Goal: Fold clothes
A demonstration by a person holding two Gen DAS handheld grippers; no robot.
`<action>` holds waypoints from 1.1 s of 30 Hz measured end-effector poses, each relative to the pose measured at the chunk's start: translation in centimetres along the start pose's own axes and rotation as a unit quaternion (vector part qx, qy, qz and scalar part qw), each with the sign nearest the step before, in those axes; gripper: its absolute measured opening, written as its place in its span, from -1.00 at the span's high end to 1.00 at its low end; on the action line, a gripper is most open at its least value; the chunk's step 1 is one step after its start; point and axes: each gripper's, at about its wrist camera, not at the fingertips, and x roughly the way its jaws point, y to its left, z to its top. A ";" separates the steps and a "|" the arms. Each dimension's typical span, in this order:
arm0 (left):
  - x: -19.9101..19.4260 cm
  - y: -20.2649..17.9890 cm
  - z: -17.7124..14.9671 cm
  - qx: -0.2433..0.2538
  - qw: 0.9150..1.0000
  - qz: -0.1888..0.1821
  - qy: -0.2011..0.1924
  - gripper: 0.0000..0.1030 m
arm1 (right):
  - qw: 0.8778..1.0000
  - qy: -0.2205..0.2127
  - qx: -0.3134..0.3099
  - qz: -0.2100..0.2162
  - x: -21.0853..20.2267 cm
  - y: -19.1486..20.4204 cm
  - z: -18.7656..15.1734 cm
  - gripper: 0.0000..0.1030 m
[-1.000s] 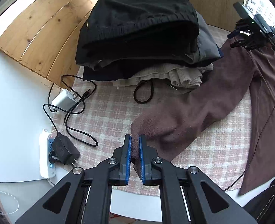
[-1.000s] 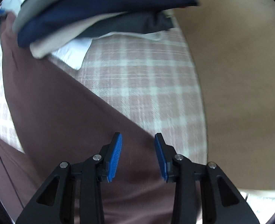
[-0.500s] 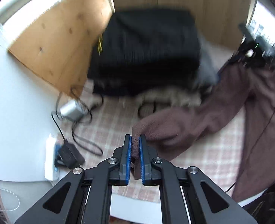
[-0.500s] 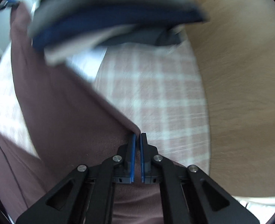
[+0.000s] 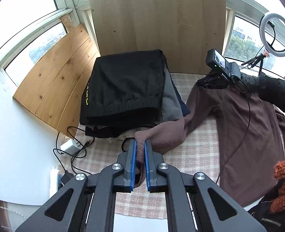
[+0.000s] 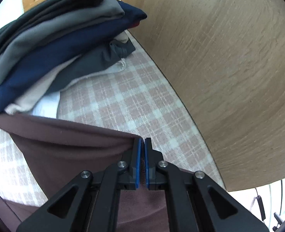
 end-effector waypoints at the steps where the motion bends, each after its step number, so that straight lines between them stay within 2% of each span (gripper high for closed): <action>1: 0.1 -0.3 -0.1 0.003 1.000 -0.001 0.004 0.86 | 1.000 0.009 0.001 -0.003 -0.3 0.0 0.0 0.92; 2: 0.4 -0.6 -0.5 0.002 1.000 -0.002 0.010 0.86 | 1.000 0.020 0.010 -0.005 -0.7 -0.2 -0.1 0.90; 4: 0.8 -1.0 -1.4 -0.001 1.000 -0.007 0.022 0.86 | 0.998 0.040 0.038 0.001 -1.8 -0.5 -0.3 0.71; 6: 1.0 -1.7 -2.7 -0.003 0.999 -0.018 0.030 0.86 | 0.991 0.056 0.108 0.057 -3.6 -1.2 -0.4 0.51; 8: 1.2 -2.7 -4.1 -0.003 0.999 -0.032 0.036 0.86 | 0.971 0.086 0.185 0.121 -3.9 -1.3 -0.7 0.31; 12: 1.7 -4.6 -7.2 -0.013 0.996 -0.078 0.046 0.86 | 0.937 0.145 0.267 0.172 -2.5 1.1 -0.7 0.30; 14: 2.1 -5.9 -8.8 -0.005 0.995 -0.088 0.052 0.86 | 0.930 0.161 0.287 0.162 -1.6 2.2 -0.4 0.30; 18: 3.3 -8.3 -12.0 0.007 0.990 -0.125 0.069 0.86 | 0.898 0.190 0.353 0.183 0.9 2.9 -0.3 0.30; 23: 5.3 -11.1 -15.1 0.031 0.984 -0.153 0.087 0.86 | 0.881 0.217 0.386 0.170 1.7 2.6 -0.2 0.30; 26: 6.1 -12.3 -16.6 0.051 0.983 -0.151 0.095 0.85 | 0.874 0.231 0.394 0.165 1.7 2.4 -0.4 0.30; 28: 5.8 -11.9 -16.8 0.052 0.985 -0.139 0.092 0.85 | 0.880 0.228 0.389 0.147 1.3 2.5 -0.6 0.49; 29: 5.7 -11.7 -16.9 0.051 0.986 -0.133 0.091 0.85 | 0.885 0.223 0.385 0.140 0.8 2.6 -0.8 0.71; 31: 4.6 -10.4 -16.7 0.040 0.990 -0.114 0.080 0.85 | 0.886 0.209 0.385 0.154 -0.6 2.4 -1.2 0.77; 33: 2.9 -8.9 -16.3 0.031 0.994 -0.088 0.061 0.85 | 0.881 0.189 0.395 0.180 -2.7 1.7 -1.7 0.84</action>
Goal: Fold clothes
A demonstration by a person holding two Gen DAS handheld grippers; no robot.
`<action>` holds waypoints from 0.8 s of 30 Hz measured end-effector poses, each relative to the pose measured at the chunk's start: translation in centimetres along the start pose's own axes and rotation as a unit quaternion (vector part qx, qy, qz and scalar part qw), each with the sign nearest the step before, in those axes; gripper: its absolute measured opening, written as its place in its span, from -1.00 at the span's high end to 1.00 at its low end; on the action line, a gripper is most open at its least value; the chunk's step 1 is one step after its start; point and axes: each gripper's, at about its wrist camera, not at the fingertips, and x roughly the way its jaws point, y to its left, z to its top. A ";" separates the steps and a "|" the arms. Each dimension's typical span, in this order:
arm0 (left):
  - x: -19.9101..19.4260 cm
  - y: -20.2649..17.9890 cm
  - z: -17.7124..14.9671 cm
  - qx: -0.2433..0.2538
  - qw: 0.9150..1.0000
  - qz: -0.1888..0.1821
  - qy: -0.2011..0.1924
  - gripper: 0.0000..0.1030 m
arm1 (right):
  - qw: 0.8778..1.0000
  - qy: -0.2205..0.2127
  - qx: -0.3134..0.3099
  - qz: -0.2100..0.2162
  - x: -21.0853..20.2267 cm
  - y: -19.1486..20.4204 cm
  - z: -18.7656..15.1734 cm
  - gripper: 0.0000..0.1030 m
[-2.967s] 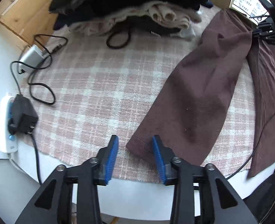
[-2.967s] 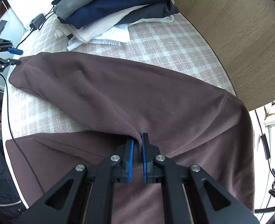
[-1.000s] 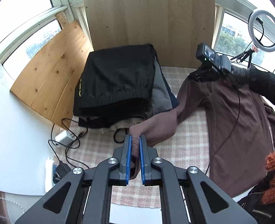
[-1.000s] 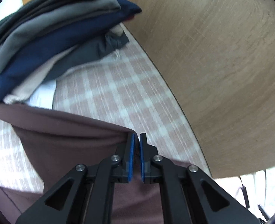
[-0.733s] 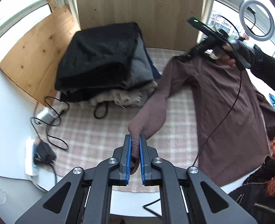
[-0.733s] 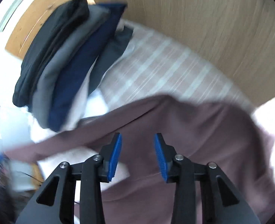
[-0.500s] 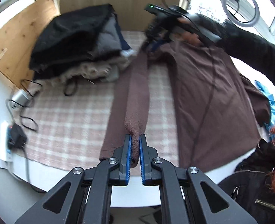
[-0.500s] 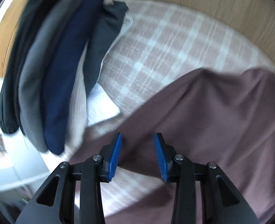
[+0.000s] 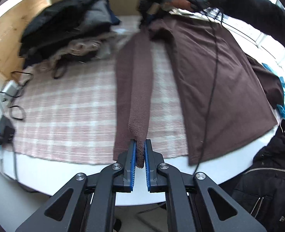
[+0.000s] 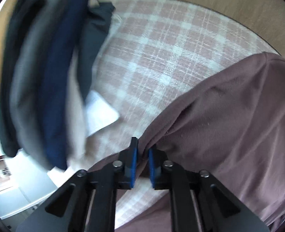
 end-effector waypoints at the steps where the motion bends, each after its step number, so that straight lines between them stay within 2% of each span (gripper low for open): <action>1: -1.0 0.3 0.2 -0.002 1.000 0.009 -0.011 0.85 | 1.000 -0.004 0.002 0.018 -1.2 -0.4 -0.4 0.84; 5: -4.3 -0.3 1.3 0.004 0.998 0.030 -0.053 0.85 | 0.997 -0.031 0.011 0.070 -5.9 -2.4 -2.1 0.84; 9: -3.9 -5.6 1.3 0.071 0.996 0.030 -0.054 0.85 | 0.994 -0.056 0.023 0.087 -7.2 -4.4 -2.3 0.85; 10: -3.2 -6.9 1.0 0.082 0.996 0.013 -0.046 0.84 | 0.994 -0.060 0.029 0.092 -7.5 -5.5 -2.8 0.85; 12: -1.6 -9.2 0.2 0.092 0.995 -0.035 -0.022 0.78 | 0.995 -0.056 0.029 0.075 -7.3 -7.5 -4.6 0.84; 14: -0.2 -11.0 -1.1 0.096 0.994 -0.060 0.014 0.69 | 0.999 -0.035 0.024 0.028 -6.0 -9.2 -5.8 0.81; 16: 0.3 -12.0 -2.6 0.099 0.992 -0.063 0.040 0.69 | 1.000 -0.014 0.019 -0.013 -5.0 -10.8 -6.9 0.74; 19: -1.2 -11.0 -4.4 0.061 0.994 -0.069 0.057 0.65 | 0.999 -0.027 0.021 0.018 -7.3 -13.0 -9.7 0.63; 20: -1.8 -10.5 -4.9 0.048 0.995 -0.063 0.058 0.61 | 0.999 -0.038 0.014 0.005 -8.5 -13.3 -10.6 0.53; 22: -2.5 -9.4 -5.3 0.031 0.997 -0.043 0.056 0.60 | 0.998 -0.057 -0.003 -0.023 -10.5 -13.6 -12.3 0.50; 24: -2.7 -8.1 -5.2 0.011 0.998 -0.030 0.051 0.58 | 0.997 -0.070 -0.022 -0.023 -12.0 -13.4 -13.4 0.50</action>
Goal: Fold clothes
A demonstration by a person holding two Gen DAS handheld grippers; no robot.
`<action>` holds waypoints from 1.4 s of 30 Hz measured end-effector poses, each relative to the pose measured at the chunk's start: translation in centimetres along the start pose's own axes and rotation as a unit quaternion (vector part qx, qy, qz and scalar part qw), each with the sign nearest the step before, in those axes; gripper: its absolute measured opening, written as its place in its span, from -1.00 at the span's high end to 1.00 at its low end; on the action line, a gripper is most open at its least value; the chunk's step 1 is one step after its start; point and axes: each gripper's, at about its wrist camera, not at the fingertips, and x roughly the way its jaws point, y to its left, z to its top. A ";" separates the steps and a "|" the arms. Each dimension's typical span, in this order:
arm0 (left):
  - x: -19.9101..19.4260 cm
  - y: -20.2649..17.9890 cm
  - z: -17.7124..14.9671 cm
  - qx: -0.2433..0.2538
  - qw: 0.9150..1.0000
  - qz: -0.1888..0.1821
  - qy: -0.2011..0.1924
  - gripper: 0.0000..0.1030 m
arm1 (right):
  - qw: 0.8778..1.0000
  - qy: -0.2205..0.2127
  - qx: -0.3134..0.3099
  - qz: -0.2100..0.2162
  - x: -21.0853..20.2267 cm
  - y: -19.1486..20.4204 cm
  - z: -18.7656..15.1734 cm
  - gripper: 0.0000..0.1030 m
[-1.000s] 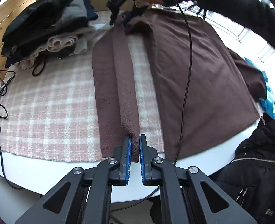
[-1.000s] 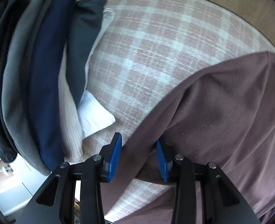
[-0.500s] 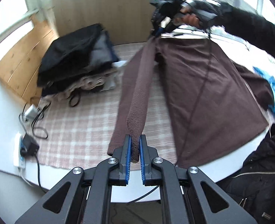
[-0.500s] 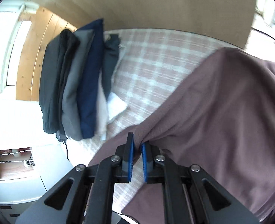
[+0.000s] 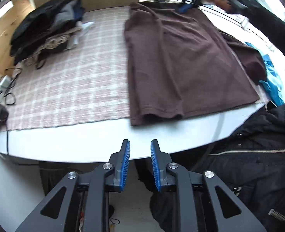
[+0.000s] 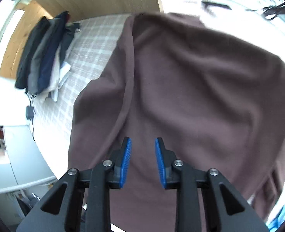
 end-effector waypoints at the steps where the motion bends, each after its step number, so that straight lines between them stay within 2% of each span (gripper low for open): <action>1: 0.5 0.6 0.5 -0.014 1.000 -0.006 -0.004 0.57 | 1.000 -0.005 -0.011 0.003 -0.6 0.3 -0.3 0.50; 4: 3.1 1.4 2.4 -0.034 0.999 -0.040 -0.008 0.57 | 0.999 -0.009 -0.049 0.021 -0.9 2.6 -1.0 0.50; 7: 5.9 0.9 4.4 -0.045 0.997 -0.060 -0.007 0.57 | 0.994 -0.012 -0.100 0.047 0.6 6.2 -2.2 0.50; 9: 7.0 0.2 5.5 -0.043 0.996 -0.075 -0.015 0.57 | 0.987 -0.021 -0.148 0.051 2.5 9.0 -3.0 0.50; 12: 8.1 -1.5 6.3 -0.013 0.996 -0.091 -0.015 0.57 | 0.983 -0.019 -0.168 0.073 6.6 11.5 -2.8 0.50; 13: 8.9 -1.9 6.5 -0.005 0.996 -0.091 -0.005 0.57 | 0.982 -0.018 -0.174 0.071 8.2 12.0 -2.7 0.50; 16: 11.4 -2.5 6.3 0.014 0.997 -0.073 0.038 0.57 | 0.984 0.018 -0.180 0.007 12.2 12.0 -2.9 0.50; 20: 10.4 -2.4 5.5 0.044 0.995 -0.064 0.055 0.58 | 0.980 0.088 -0.176 -0.038 11.1 9.5 -3.9 0.52; 22: 8.8 -1.7 6.5 0.047 0.996 -0.067 0.042 0.58 | 0.979 0.071 -0.188 -0.047 8.0 8.7 -3.5 0.52; 23: 7.9 -1.3 7.5 0.048 0.996 -0.068 0.031 0.58 | 0.979 0.051 -0.189 -0.052 6.3 8.4 -2.8 0.48; 26: 6.1 -0.2 12.4 0.061 0.997 -0.053 -0.018 0.50 | 0.984 -0.024 -0.166 -0.065 1.9 7.2 0.6 0.12; 28: 6.1 0.4 16.4 0.070 0.996 -0.036 -0.045 0.50 | 0.986 -0.067 -0.139 -0.056 0.2 6.1 3.2 0.10; 30: 7.0 0.9 20.4 0.069 0.995 -0.047 -0.059 0.49 | 0.989 -0.085 -0.109 -0.040 0.0 5.0 5.7 0.10; 35: 10.7 0.8 27.0 0.108 0.989 -0.073 -0.065 0.41 | 0.993 -0.080 -0.079 -0.040 3.0 3.9 11.3 0.10; 38: 13.0 0.9 29.0 0.130 0.986 -0.093 -0.053 0.27 | 0.995 -0.059 -0.074 -0.029 4.9 2.8 14.3 0.10; 42: 16.2 0.7 31.1 0.148 0.983 -0.110 -0.027 0.22 | 0.996 -0.030 -0.078 -0.029 7.9 2.4 17.1 0.09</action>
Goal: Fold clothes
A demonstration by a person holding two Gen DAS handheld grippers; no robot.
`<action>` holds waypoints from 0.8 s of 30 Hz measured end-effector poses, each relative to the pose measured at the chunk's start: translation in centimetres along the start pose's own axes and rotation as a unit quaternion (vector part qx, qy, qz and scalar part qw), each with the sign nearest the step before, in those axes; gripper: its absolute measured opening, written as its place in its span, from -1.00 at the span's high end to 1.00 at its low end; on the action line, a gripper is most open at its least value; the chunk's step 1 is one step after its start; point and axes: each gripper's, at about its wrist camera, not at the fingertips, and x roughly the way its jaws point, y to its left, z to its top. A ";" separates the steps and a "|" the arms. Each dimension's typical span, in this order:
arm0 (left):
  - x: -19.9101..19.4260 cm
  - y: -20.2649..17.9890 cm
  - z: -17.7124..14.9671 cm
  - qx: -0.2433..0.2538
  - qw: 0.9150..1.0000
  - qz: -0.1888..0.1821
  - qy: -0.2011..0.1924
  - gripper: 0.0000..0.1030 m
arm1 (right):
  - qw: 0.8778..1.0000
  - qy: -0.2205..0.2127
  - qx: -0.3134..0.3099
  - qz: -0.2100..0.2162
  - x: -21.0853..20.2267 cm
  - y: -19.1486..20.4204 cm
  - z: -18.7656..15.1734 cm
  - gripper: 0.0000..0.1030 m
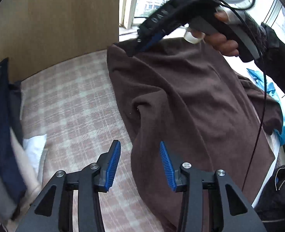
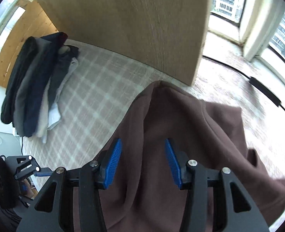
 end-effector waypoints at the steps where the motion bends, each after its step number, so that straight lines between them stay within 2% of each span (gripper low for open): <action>1: 0.8 0.0 0.3 0.001 1.000 -0.004 0.005 0.28 | 1.000 0.005 0.001 -0.003 0.7 -0.2 0.4 0.09; 4: 1.9 -0.2 0.1 0.006 1.000 -0.021 0.012 0.85 | 1.000 0.017 0.004 0.002 2.3 -0.7 1.1 0.10; 5: 2.0 -0.4 -0.1 0.007 1.000 -0.013 0.007 0.86 | 1.000 0.011 0.001 0.006 2.5 -0.7 1.1 0.10; 8: 0.7 -1.0 -0.7 -0.006 1.000 0.021 -0.009 0.89 | 0.998 -0.014 0.005 0.059 2.0 -1.0 0.7 0.95; 10: -1.3 -1.1 -1.4 -0.021 0.998 0.042 -0.035 0.89 | 0.994 -0.059 0.031 0.092 0.5 -2.0 0.3 0.95; 12: -2.7 -1.0 -2.2 -0.032 0.996 0.058 -0.063 0.88 | 0.990 -0.094 0.038 0.102 -0.3 -2.7 0.1 0.95; 13: -2.3 -0.6 -2.4 -0.042 0.996 0.059 -0.058 0.88 | 0.991 -0.097 0.032 0.087 0.1 -2.8 0.2 0.95; 16: 1.1 0.3 -2.6 -0.063 0.996 0.063 0.007 0.86 | 0.996 -0.072 0.012 0.047 2.1 -2.3 0.3 0.94; 17: 1.5 0.2 -2.6 -0.059 0.996 0.070 0.017 0.76 | 0.997 -0.067 0.008 0.038 2.3 -2.1 0.3 0.90; 19: 0.5 -0.1 -2.5 -0.052 0.995 0.080 0.004 0.67 | 0.998 -0.064 0.015 0.024 1.7 -2.2 0.2 0.72; 20: -0.6 0.0 -2.6 -0.056 0.995 0.082 -0.009 0.50 | 0.997 -0.069 0.020 0.014 1.0 -2.4 0.0 0.60; 24: -5.1 0.6 -3.6 -0.080 0.991 0.097 -0.051 0.43 | 0.994 -0.110 0.012 -0.008 -2.7 -1.7 -1.9 0.57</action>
